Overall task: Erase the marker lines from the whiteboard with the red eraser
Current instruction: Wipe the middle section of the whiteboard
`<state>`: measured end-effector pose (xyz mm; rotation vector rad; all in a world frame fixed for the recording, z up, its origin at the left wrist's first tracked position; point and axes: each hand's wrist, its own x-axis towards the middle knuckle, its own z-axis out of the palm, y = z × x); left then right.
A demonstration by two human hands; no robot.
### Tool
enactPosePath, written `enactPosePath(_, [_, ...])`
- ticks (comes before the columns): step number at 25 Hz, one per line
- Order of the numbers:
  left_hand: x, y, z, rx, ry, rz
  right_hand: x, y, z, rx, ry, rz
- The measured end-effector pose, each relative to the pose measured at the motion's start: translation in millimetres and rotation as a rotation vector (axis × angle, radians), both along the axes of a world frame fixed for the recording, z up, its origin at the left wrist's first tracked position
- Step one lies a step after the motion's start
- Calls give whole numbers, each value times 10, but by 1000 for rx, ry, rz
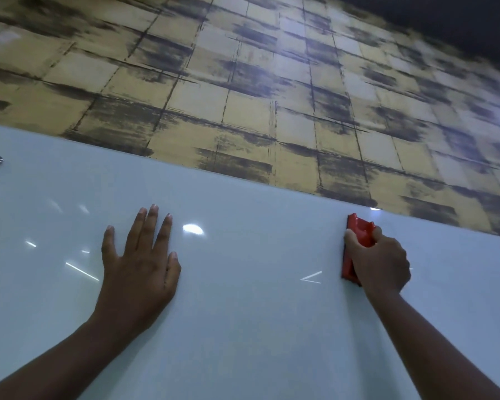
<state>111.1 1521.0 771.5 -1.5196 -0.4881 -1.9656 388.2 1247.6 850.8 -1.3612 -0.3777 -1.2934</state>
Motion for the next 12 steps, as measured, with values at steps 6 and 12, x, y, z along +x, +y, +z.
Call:
enactPosePath(6, [389, -470, 142, 42, 92, 31, -1052, 774, 124, -275, -258, 84])
enactPosePath(12, [447, -355, 58, 22, 67, 122, -1628, 1152, 55, -477, -535, 145])
